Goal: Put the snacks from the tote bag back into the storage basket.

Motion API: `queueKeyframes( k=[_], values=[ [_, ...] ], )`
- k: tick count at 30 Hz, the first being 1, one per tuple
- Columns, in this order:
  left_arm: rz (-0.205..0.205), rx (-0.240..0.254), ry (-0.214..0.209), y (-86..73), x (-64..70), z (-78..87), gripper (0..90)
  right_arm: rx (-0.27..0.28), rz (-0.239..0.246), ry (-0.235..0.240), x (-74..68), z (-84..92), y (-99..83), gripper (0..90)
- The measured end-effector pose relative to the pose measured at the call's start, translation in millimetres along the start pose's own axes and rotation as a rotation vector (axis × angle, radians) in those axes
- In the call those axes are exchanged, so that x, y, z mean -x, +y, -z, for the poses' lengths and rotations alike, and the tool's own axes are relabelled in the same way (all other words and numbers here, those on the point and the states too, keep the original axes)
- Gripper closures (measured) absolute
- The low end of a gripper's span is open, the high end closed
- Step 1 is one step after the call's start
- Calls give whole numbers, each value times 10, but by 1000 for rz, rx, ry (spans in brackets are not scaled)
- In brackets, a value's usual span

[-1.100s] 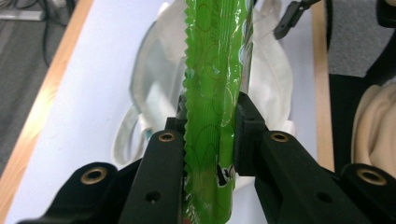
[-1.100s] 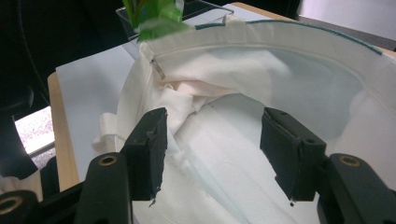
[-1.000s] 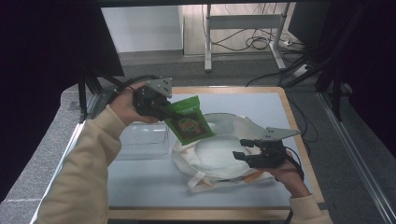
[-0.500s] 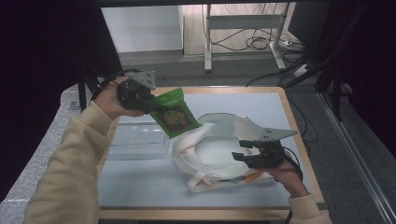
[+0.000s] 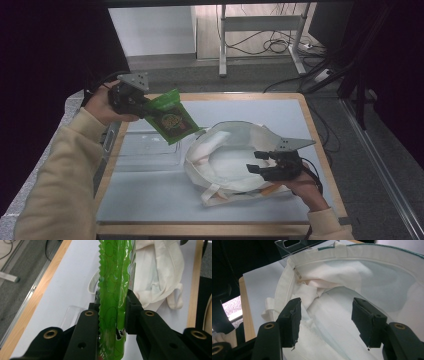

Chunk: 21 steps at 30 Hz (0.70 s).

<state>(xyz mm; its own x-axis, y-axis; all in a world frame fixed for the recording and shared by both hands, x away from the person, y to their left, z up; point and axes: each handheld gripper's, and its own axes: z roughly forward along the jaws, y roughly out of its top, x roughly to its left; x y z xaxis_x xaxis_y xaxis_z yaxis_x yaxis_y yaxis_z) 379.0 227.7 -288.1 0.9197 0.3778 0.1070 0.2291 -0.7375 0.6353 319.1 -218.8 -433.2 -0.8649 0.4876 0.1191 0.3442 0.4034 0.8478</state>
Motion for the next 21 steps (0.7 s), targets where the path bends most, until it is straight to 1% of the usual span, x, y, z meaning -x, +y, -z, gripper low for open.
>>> queueKeyframes(
  k=[5, 11, 14, 18, 21],
  values=[
    [25, -30, 16, -109, -91, -21, 771, 4, 2, 6, -2, -11, -1, 408],
    [49, -58, 27, -222, -204, -107, 771, 0, 12, 11, -8, -24, -2, 405],
    [54, -61, 19, -286, -262, -151, 770, 2, 9, 15, -8, -29, -9, 404],
    [60, -84, 23, -367, -325, -204, 771, 2, 11, 19, -15, -34, -8, 403],
    [77, -91, 21, -425, -368, -238, 770, -1, 15, 20, -17, -45, -9, 402]
  ],
)
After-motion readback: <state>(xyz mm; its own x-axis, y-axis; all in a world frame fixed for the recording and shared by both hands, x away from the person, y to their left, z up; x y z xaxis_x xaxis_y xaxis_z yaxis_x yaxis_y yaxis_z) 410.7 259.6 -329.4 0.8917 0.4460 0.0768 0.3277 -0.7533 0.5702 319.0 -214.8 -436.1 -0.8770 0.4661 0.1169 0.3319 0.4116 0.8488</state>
